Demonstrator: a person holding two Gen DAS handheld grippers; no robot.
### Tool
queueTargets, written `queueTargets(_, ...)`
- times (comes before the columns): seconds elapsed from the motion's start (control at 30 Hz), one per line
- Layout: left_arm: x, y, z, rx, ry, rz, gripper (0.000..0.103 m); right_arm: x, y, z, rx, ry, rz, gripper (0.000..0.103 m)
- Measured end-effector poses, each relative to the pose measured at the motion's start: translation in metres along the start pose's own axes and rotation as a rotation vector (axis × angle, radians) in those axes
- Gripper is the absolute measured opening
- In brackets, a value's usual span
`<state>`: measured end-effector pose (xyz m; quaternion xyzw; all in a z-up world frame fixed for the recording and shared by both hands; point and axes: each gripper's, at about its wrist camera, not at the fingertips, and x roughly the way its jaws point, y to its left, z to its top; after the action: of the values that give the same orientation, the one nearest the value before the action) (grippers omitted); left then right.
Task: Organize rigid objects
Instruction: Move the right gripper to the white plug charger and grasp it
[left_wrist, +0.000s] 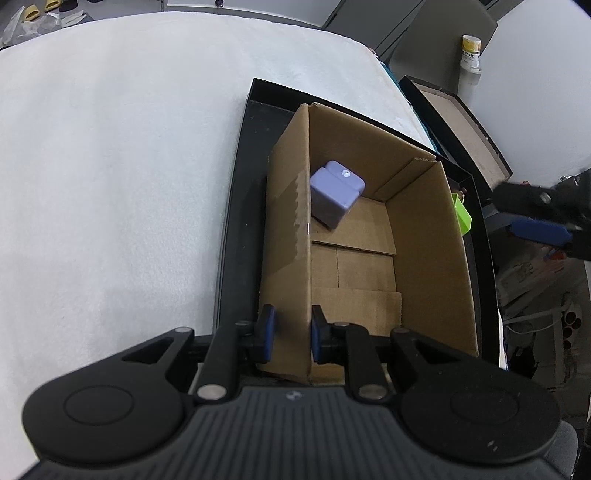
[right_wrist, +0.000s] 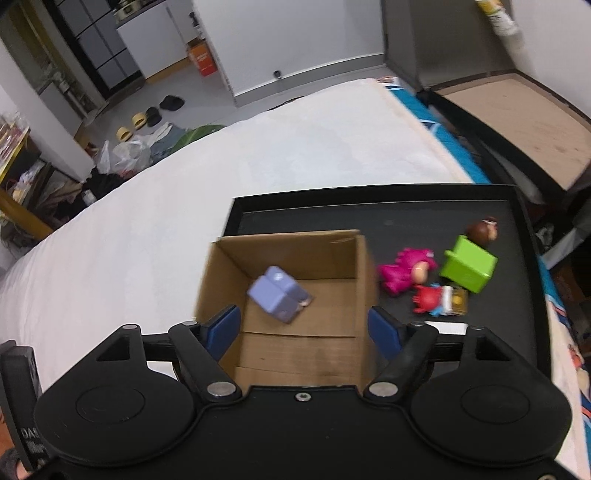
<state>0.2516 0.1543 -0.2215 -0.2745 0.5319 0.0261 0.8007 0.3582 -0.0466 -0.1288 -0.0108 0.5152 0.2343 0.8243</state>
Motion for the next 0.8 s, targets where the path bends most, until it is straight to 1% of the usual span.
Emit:
queueTargets(0.1, 0.001, -0.001, 0.001, -0.001, 0.001, 0.005, 0.018, -0.006, -0.016, -0.003, 0.013, -0.01, -0.02, 0.078)
queueTargets(0.3, 0.002, -0.003, 0.0, -0.002, 0.004, 0.021, 0.018, -0.009, -0.044, -0.011, 0.039, -0.004, -0.045, 0.078)
queueTargets(0.47, 0.003, -0.004, 0.0, -0.007, 0.005, 0.024, 0.018, -0.006, -0.06, -0.018, 0.052, 0.005, -0.055, 0.078)
queueTargets(0.53, 0.003, -0.004, 0.0, -0.009, 0.006, 0.025, 0.018, -0.004, -0.067, -0.02, 0.058, 0.008, -0.06, 0.079)
queueTargets(0.63, 0.003, -0.004, -0.001, -0.007, 0.006, 0.028, 0.018, 0.003, -0.077, -0.021, 0.074, 0.01, -0.079, 0.084)
queueTargets(0.8, 0.004, -0.005, 0.0, -0.005, 0.009, 0.034, 0.018, 0.021, -0.097, -0.024, 0.108, 0.032, -0.117, 0.085)
